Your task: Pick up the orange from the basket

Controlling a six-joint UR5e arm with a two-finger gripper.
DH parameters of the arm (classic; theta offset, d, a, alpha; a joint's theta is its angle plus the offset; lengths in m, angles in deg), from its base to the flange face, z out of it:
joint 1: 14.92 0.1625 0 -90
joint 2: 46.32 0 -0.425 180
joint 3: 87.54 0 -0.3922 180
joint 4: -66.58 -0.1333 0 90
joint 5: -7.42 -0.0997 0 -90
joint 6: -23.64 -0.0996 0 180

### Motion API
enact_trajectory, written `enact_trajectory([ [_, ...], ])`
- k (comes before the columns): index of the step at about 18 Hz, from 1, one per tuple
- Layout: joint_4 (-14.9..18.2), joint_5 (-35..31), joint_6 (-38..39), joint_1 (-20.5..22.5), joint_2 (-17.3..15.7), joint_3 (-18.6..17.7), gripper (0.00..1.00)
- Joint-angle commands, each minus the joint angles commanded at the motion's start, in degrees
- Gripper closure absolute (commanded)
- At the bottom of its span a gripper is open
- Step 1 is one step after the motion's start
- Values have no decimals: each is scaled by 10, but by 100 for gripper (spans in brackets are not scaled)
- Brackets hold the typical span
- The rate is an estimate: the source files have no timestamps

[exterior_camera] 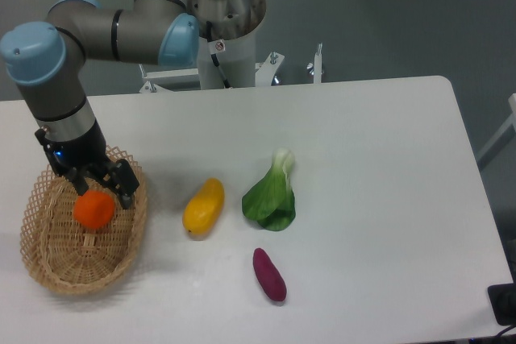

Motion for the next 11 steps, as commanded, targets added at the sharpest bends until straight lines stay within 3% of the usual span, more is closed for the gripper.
enact_trajectory([
  [8,3,26,37,-11,6,-25,0],
  [11,1,27,53,-18,27,-27,0],
])
